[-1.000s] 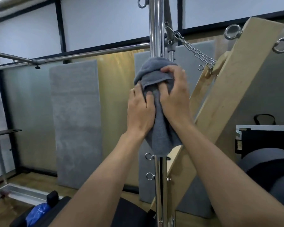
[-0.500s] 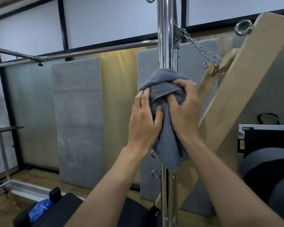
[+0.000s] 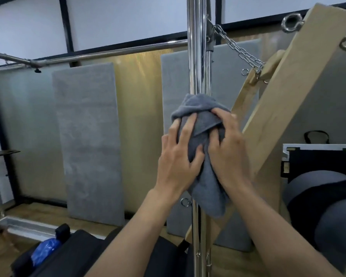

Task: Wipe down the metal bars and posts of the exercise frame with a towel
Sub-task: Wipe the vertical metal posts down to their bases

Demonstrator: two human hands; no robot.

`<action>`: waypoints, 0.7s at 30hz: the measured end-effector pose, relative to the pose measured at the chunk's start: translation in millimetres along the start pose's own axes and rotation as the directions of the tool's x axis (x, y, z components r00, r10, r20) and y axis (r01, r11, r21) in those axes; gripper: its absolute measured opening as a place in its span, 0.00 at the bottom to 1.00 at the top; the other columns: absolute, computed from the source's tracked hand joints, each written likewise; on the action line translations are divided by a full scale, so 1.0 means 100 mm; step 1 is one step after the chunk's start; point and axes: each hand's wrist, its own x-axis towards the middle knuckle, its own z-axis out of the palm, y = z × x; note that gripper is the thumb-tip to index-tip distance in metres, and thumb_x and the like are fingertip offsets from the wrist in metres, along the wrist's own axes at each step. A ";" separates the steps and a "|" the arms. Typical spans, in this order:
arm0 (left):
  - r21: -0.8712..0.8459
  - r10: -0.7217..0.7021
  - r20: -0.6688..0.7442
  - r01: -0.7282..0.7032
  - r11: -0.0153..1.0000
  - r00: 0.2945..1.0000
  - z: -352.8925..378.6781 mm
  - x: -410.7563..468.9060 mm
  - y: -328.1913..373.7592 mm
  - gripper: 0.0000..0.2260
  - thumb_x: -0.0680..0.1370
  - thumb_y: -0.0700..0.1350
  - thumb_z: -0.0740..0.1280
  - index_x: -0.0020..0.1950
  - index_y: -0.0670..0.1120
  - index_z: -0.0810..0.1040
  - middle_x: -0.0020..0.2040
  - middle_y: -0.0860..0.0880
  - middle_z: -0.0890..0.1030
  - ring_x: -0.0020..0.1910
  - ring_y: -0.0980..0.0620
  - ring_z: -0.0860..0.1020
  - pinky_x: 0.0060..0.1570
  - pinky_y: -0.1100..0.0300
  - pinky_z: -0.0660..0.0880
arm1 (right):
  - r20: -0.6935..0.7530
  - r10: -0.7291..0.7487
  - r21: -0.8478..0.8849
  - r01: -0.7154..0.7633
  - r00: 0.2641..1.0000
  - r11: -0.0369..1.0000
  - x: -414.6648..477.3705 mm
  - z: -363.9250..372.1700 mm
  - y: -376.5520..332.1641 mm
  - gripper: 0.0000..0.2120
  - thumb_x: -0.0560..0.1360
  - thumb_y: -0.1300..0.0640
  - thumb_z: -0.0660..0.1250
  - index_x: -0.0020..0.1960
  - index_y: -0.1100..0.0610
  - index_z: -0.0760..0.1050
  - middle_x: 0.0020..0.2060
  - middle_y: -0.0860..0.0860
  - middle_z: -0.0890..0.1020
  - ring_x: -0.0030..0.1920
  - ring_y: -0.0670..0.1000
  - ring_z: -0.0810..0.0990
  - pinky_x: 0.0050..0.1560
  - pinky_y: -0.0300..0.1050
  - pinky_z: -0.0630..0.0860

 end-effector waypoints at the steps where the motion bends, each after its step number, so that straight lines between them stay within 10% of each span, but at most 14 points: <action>1: 0.043 0.023 0.033 -0.025 0.999 0.999 0.02 -0.12 -0.05 0.29 0.76 0.52 0.61 0.77 0.55 0.58 0.75 0.48 0.62 0.67 0.47 0.67 0.61 0.62 0.64 | -0.015 0.055 -0.009 -0.055 0.998 0.998 -0.19 -0.01 0.02 0.15 0.77 0.68 0.61 0.62 0.59 0.74 0.54 0.54 0.76 0.53 0.46 0.73 0.56 0.26 0.65; 8: -0.036 -0.321 0.210 0.335 0.941 0.924 -0.01 -0.35 -0.46 0.08 0.77 0.49 0.61 0.55 0.52 0.74 0.51 0.48 0.79 0.47 0.47 0.76 0.44 0.56 0.71 | 0.331 -0.245 -0.238 0.332 0.911 0.913 -0.38 0.13 -0.16 0.08 0.75 0.64 0.66 0.54 0.59 0.79 0.47 0.57 0.74 0.47 0.55 0.77 0.49 0.47 0.77; 17: -0.048 -0.441 0.442 0.511 0.858 0.781 -0.11 -0.83 -0.27 0.31 0.76 0.46 0.63 0.78 0.56 0.57 0.67 0.50 0.71 0.63 0.51 0.72 0.62 0.58 0.70 | 0.184 0.075 -0.081 -0.061 0.980 0.995 -1.13 0.01 0.03 0.13 0.75 0.65 0.65 0.57 0.52 0.71 0.50 0.46 0.70 0.51 0.48 0.73 0.51 0.49 0.74; 21: -0.064 -0.443 0.459 0.526 0.848 0.770 -0.21 -0.65 -0.29 0.24 0.73 0.46 0.63 0.70 0.56 0.68 0.59 0.49 0.79 0.58 0.47 0.77 0.57 0.50 0.75 | 0.376 -0.047 -0.220 0.138 0.926 0.966 -0.81 0.01 -0.01 0.13 0.74 0.62 0.68 0.58 0.57 0.73 0.50 0.55 0.74 0.49 0.56 0.76 0.43 0.49 0.76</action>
